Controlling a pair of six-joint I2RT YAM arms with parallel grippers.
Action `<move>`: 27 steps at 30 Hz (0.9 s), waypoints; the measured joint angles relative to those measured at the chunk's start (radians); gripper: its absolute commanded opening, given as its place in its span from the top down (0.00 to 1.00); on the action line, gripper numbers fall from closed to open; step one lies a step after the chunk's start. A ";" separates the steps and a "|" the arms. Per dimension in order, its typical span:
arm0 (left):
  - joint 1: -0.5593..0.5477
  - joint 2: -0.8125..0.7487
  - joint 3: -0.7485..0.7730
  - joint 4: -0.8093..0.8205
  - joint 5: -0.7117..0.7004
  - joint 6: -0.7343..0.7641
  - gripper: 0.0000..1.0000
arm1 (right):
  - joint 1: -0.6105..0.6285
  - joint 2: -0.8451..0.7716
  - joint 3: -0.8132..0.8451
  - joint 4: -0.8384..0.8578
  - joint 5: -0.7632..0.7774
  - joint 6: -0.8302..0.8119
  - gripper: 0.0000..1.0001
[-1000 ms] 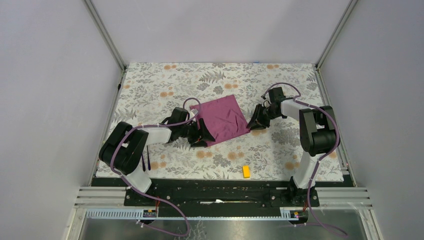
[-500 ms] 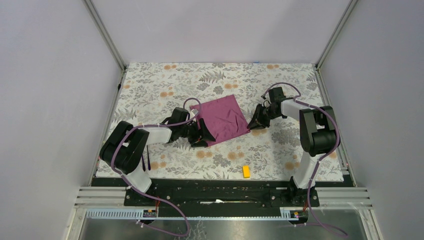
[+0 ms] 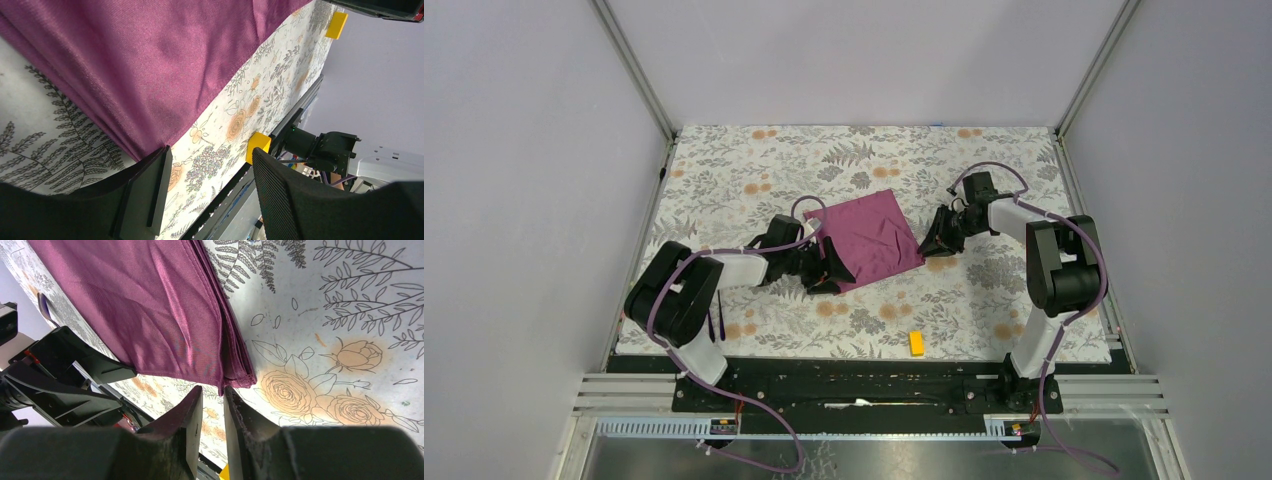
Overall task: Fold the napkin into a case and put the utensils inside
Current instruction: Fold the top corner of the square-folded napkin at the center of the board.
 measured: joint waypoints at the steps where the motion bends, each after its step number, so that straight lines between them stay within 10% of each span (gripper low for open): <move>1: 0.000 0.001 0.000 0.002 0.001 -0.001 0.34 | 0.000 0.000 0.000 0.000 -0.002 0.000 0.71; 15: 0.000 0.003 0.000 0.007 0.006 -0.001 0.34 | 0.000 0.026 0.000 0.009 -0.003 0.000 0.72; 22: 0.000 0.003 0.000 0.006 0.006 -0.001 0.33 | 0.000 0.027 0.000 0.014 -0.003 0.002 1.00; 27: 0.000 -0.039 0.002 -0.034 0.003 -0.002 0.31 | 0.000 0.027 0.000 0.016 -0.005 0.004 1.00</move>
